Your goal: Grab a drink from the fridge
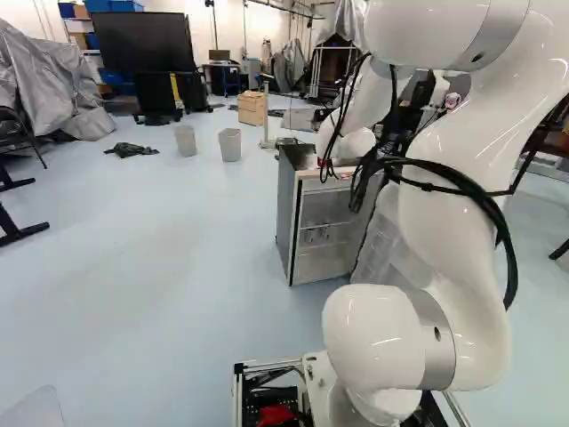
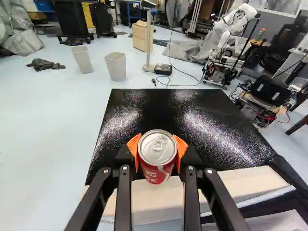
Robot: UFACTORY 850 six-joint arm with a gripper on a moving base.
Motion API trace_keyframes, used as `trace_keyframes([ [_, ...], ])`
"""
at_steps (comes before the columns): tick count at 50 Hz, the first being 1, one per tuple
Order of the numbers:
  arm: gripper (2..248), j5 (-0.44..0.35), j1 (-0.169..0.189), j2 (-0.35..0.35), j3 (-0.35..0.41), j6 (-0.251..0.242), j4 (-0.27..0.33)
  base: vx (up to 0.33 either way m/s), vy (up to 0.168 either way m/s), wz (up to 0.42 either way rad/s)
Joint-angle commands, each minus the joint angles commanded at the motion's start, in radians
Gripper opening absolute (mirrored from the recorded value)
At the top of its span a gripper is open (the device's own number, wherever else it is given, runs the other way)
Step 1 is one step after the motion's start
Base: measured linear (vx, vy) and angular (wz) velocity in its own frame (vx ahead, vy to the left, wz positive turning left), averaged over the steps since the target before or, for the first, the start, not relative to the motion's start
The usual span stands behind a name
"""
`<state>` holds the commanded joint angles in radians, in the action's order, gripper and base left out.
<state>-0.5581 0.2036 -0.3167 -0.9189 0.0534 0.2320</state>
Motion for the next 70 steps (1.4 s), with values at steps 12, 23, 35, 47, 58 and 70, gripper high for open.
trace_keyframes([
  [12,98,0.0,0.0,-0.005,0.0,0.0,0.0,0.0,0.0,0.0],
  [23,98,0.0,0.0,-0.008,0.0,0.0,0.0,0.0,0.0,0.0],
  [35,132,0.0,0.0,-0.008,0.0,0.0,0.0,0.0,0.0,0.0],
  [47,199,0.0,0.001,-0.001,0.008,0.0,0.0,0.0,0.0,0.0],
  [58,247,0.0,0.007,0.042,0.059,0.0,0.0,0.0,0.0,0.0],
  [70,247,0.0,0.029,0.09,0.114,0.0,0.0,0.0,0.0,0.0],
])
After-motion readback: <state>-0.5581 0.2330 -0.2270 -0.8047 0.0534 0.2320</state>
